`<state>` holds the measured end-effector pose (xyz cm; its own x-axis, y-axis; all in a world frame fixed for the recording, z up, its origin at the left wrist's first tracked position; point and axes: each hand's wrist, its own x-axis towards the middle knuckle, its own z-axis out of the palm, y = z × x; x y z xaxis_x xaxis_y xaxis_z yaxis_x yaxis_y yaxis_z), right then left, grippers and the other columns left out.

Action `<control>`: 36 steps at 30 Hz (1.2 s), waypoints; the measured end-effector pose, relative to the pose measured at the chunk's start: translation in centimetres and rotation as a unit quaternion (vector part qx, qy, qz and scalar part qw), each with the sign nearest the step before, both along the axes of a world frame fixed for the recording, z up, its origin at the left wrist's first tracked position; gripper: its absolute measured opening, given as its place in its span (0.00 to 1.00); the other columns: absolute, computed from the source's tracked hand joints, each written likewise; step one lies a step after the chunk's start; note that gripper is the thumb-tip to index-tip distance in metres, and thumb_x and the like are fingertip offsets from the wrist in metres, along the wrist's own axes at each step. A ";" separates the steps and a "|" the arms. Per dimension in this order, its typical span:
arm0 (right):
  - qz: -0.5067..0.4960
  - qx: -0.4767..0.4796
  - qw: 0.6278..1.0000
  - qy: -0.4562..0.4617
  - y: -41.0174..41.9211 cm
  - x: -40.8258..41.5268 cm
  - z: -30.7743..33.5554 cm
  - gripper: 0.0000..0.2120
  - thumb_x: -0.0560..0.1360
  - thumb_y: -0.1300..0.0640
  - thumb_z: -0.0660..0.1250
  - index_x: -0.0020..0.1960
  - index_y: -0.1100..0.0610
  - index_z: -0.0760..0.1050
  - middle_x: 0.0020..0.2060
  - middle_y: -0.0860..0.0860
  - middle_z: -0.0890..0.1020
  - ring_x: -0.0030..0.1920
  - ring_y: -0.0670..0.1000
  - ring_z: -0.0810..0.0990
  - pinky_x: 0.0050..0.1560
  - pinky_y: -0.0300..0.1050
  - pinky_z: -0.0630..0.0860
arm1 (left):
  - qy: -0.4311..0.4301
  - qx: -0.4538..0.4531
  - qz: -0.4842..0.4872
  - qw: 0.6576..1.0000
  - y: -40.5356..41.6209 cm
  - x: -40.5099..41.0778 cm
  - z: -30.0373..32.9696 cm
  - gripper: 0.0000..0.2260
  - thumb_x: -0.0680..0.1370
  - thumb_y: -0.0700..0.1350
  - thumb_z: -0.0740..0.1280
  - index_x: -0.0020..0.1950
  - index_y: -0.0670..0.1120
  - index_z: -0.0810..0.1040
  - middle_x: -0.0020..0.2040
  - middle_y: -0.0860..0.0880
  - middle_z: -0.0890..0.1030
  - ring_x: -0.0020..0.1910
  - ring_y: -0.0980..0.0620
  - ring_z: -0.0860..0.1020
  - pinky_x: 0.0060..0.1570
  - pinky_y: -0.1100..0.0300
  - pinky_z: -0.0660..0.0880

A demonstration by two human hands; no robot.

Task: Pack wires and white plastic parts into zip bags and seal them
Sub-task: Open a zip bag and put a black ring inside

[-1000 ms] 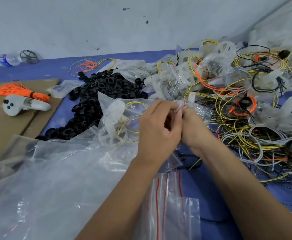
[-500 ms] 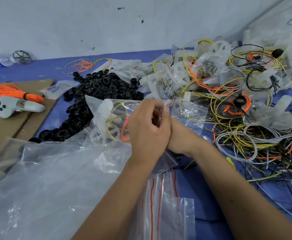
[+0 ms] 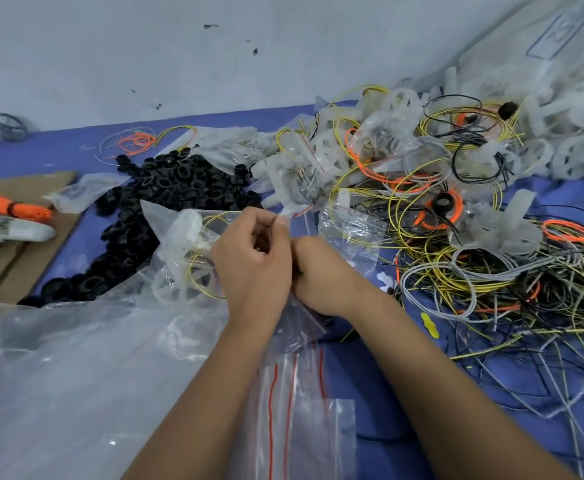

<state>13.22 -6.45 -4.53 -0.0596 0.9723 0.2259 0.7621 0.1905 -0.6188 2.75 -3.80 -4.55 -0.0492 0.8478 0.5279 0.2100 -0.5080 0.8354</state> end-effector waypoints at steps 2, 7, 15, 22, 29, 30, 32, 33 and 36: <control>-0.044 0.042 0.998 -0.031 -0.1 0.8 0.5 0.08 0.70 0.69 0.63 0.39 0.64 0.82 0.36 0.61 0.84 0.39 0.61 0.81 0.36 0.50 0.71 | -0.028 -0.029 -0.032 0.999 0.0 0.1 -0.1 0.06 0.77 0.42 0.69 0.40 0.50 0.80 0.34 0.54 0.81 0.32 0.57 0.78 0.35 0.61 0.75; -0.226 0.201 0.952 0.038 -1.9 3.8 2.6 0.14 0.71 0.67 0.62 0.46 0.58 0.86 0.41 0.51 0.87 0.44 0.52 0.85 0.51 0.46 0.79 | -0.118 -0.120 -0.171 0.971 -0.2 0.7 0.0 0.08 0.80 0.38 0.70 0.42 0.47 0.82 0.35 0.48 0.84 0.31 0.53 0.81 0.32 0.62 0.77; -0.486 0.079 0.841 -0.224 -3.5 10.1 3.8 0.11 0.74 0.61 0.68 0.54 0.55 0.83 0.56 0.58 0.78 0.64 0.64 0.68 0.59 0.50 0.66 | -0.085 -0.193 -0.230 0.950 -0.1 1.4 -1.2 0.06 0.79 0.37 0.71 0.44 0.45 0.81 0.38 0.44 0.85 0.36 0.48 0.84 0.37 0.53 0.83; -0.509 -0.005 0.830 -0.227 -3.3 10.8 2.5 0.12 0.72 0.50 0.76 0.53 0.53 0.85 0.63 0.60 0.70 0.69 0.66 0.62 0.63 0.57 0.65 | 0.084 -0.140 -0.173 0.971 0.0 1.5 -2.1 0.03 0.74 0.45 0.72 0.42 0.50 0.79 0.35 0.51 0.83 0.36 0.51 0.83 0.42 0.48 0.82; -0.464 0.081 0.860 -0.194 -3.9 11.4 3.0 0.05 0.73 0.50 0.75 0.48 0.48 0.87 0.57 0.53 0.76 0.63 0.61 0.66 0.61 0.51 0.66 | 0.068 -0.159 -0.169 0.970 0.2 1.4 -2.2 0.01 0.72 0.47 0.70 0.41 0.52 0.79 0.37 0.48 0.83 0.39 0.43 0.85 0.46 0.40 0.82; -0.455 0.097 0.864 -0.191 -4.0 11.4 3.4 0.05 0.73 0.51 0.75 0.48 0.49 0.86 0.56 0.53 0.78 0.63 0.61 0.67 0.61 0.52 0.67 | 0.070 -0.158 -0.169 0.970 0.2 1.4 -2.2 0.01 0.72 0.47 0.70 0.41 0.53 0.79 0.37 0.49 0.83 0.39 0.43 0.85 0.46 0.40 0.82; -0.434 0.115 0.876 -0.179 -4.3 11.4 4.3 0.04 0.74 0.53 0.75 0.48 0.51 0.85 0.52 0.53 0.82 0.61 0.60 0.71 0.59 0.55 0.71 | 0.069 -0.161 -0.169 0.970 0.2 1.4 -2.2 0.01 0.72 0.47 0.70 0.41 0.53 0.79 0.37 0.48 0.83 0.40 0.42 0.85 0.46 0.39 0.82; -0.421 0.114 0.886 -0.158 -4.6 11.5 4.9 0.03 0.74 0.54 0.74 0.47 0.52 0.85 0.48 0.53 0.83 0.58 0.60 0.75 0.57 0.55 0.74 | 0.068 -0.164 -0.170 0.969 0.2 1.5 -2.2 0.02 0.72 0.47 0.70 0.41 0.53 0.79 0.37 0.48 0.83 0.40 0.41 0.85 0.47 0.39 0.82; -0.393 0.072 0.911 -0.105 -5.5 11.8 6.9 0.01 0.73 0.56 0.75 0.44 0.53 0.84 0.40 0.53 0.85 0.45 0.57 0.82 0.48 0.53 0.80 | 0.066 -0.165 -0.172 0.969 0.1 1.4 -2.1 0.02 0.73 0.48 0.70 0.41 0.52 0.79 0.38 0.47 0.83 0.40 0.41 0.85 0.47 0.39 0.82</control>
